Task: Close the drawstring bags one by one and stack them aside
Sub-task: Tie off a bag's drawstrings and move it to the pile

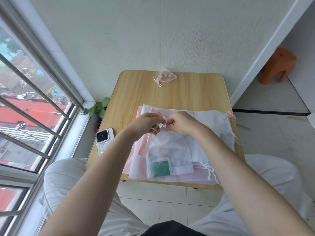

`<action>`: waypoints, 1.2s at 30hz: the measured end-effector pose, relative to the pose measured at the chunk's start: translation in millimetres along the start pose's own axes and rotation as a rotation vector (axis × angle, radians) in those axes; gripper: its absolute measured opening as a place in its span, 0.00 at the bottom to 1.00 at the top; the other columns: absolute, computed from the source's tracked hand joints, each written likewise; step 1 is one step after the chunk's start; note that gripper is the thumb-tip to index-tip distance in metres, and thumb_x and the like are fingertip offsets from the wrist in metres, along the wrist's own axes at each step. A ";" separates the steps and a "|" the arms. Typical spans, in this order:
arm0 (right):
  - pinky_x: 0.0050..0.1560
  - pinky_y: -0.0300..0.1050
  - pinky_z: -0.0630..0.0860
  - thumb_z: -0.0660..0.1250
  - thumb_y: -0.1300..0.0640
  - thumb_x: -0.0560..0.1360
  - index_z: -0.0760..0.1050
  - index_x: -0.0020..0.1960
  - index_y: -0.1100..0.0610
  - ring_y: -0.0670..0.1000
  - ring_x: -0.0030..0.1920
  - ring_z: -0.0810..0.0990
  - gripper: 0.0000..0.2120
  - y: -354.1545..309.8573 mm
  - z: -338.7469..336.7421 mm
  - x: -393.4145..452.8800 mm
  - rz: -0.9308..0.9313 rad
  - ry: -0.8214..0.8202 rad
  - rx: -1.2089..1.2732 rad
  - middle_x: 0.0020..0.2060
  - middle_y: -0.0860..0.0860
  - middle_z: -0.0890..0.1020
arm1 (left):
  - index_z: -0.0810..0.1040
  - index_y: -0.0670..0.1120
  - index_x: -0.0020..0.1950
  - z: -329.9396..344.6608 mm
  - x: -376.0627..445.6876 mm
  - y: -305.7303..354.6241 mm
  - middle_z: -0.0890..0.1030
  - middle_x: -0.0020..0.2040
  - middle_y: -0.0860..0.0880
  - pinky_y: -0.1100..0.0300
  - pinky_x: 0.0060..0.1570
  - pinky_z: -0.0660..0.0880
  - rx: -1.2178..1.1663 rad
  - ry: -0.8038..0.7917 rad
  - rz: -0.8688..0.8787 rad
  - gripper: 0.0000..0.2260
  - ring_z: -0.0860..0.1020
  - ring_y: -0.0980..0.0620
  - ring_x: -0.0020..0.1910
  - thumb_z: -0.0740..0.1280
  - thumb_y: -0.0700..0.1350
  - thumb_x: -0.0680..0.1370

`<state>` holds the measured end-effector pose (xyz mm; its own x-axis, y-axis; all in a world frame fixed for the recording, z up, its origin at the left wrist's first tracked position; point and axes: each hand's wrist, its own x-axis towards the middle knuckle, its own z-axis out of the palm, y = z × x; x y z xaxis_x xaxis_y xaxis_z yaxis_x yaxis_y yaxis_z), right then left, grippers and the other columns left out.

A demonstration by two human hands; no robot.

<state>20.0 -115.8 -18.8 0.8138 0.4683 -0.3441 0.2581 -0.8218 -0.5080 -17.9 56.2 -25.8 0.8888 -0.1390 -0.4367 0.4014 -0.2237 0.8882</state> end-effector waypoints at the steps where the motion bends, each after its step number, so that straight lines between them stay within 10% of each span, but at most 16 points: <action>1: 0.45 0.48 0.75 0.69 0.53 0.75 0.81 0.47 0.58 0.56 0.48 0.81 0.08 0.2 0.1 0.0 0.001 0.005 -0.001 0.47 0.55 0.83 | 0.81 0.39 0.51 0.9 0.2 -4.9 0.78 0.45 0.39 0.61 0.33 0.71 -0.058 -0.018 0.010 0.08 0.74 0.52 0.29 0.64 0.41 0.80; 11: 0.35 0.43 0.68 0.69 0.40 0.71 0.80 0.38 0.59 0.49 0.31 0.73 0.21 5.1 -12.9 -6.0 0.088 -0.027 -0.025 0.30 0.51 0.79 | 0.83 0.40 0.47 8.8 1.0 -18.5 0.76 0.34 0.51 0.65 0.25 0.59 -0.157 0.181 -0.027 0.10 0.64 0.55 0.25 0.71 0.48 0.77; 16: 0.39 0.43 0.68 0.65 0.54 0.74 0.82 0.41 0.58 0.49 0.37 0.73 0.10 -5.1 -25.6 -6.1 0.056 -0.029 0.200 0.36 0.49 0.77 | 0.82 0.44 0.39 19.4 0.9 -8.0 0.74 0.24 0.57 0.66 0.24 0.60 0.015 0.192 0.004 0.08 0.64 0.56 0.23 0.69 0.43 0.78; 27: 0.49 0.41 0.76 0.67 0.60 0.77 0.78 0.60 0.51 0.46 0.46 0.79 0.13 -5.5 -13.1 4.8 -0.036 0.220 0.689 0.49 0.46 0.79 | 0.85 0.43 0.47 20.3 2.9 -9.7 0.78 0.34 0.52 0.65 0.28 0.62 0.052 0.094 0.029 0.08 0.67 0.56 0.26 0.68 0.44 0.78; 36: 0.49 0.35 0.77 0.74 0.64 0.71 0.83 0.46 0.56 0.45 0.45 0.83 0.05 4.3 5.4 -2.3 -0.063 0.165 0.469 0.41 0.46 0.85 | 0.79 0.39 0.44 11.6 3.1 -9.1 0.79 0.35 0.47 0.60 0.31 0.58 -0.263 0.076 -0.127 0.07 0.68 0.52 0.27 0.63 0.39 0.78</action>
<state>16.5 -118.6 -24.5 0.8856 0.4235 -0.1905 0.0787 -0.5413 -0.8372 -21.3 46.6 -36.9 0.8381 -0.0515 -0.5431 0.5447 0.0238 0.8383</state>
